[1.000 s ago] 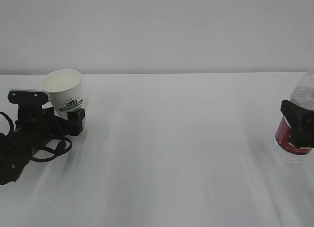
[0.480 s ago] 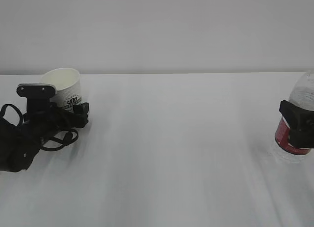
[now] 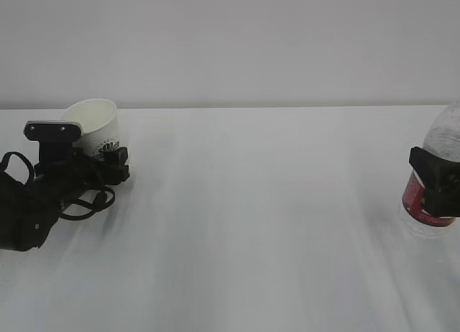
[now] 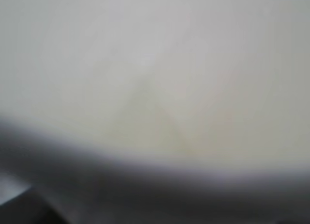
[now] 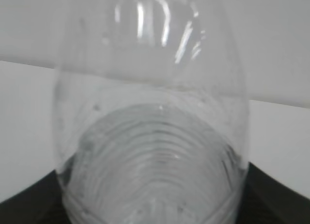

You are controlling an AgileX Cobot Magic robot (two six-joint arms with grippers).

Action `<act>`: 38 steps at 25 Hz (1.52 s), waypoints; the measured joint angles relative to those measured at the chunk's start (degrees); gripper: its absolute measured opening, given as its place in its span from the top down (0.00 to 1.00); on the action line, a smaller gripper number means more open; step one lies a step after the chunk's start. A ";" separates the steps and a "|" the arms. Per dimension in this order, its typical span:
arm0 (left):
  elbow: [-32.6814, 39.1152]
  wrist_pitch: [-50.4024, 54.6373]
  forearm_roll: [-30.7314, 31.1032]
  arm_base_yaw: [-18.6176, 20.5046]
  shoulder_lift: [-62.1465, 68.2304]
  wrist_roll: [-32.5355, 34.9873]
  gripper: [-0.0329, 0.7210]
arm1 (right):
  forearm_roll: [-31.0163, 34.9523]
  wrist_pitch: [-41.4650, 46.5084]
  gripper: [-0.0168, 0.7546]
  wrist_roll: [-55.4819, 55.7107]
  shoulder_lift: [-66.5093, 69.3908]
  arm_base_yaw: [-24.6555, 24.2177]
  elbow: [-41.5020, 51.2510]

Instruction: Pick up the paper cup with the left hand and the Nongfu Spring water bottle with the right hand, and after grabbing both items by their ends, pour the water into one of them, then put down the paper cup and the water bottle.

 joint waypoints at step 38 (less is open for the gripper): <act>27.80 -5.84 34.07 0.00 -22.63 -5.97 0.27 | -14.21 1.88 0.30 8.39 0.00 0.00 0.00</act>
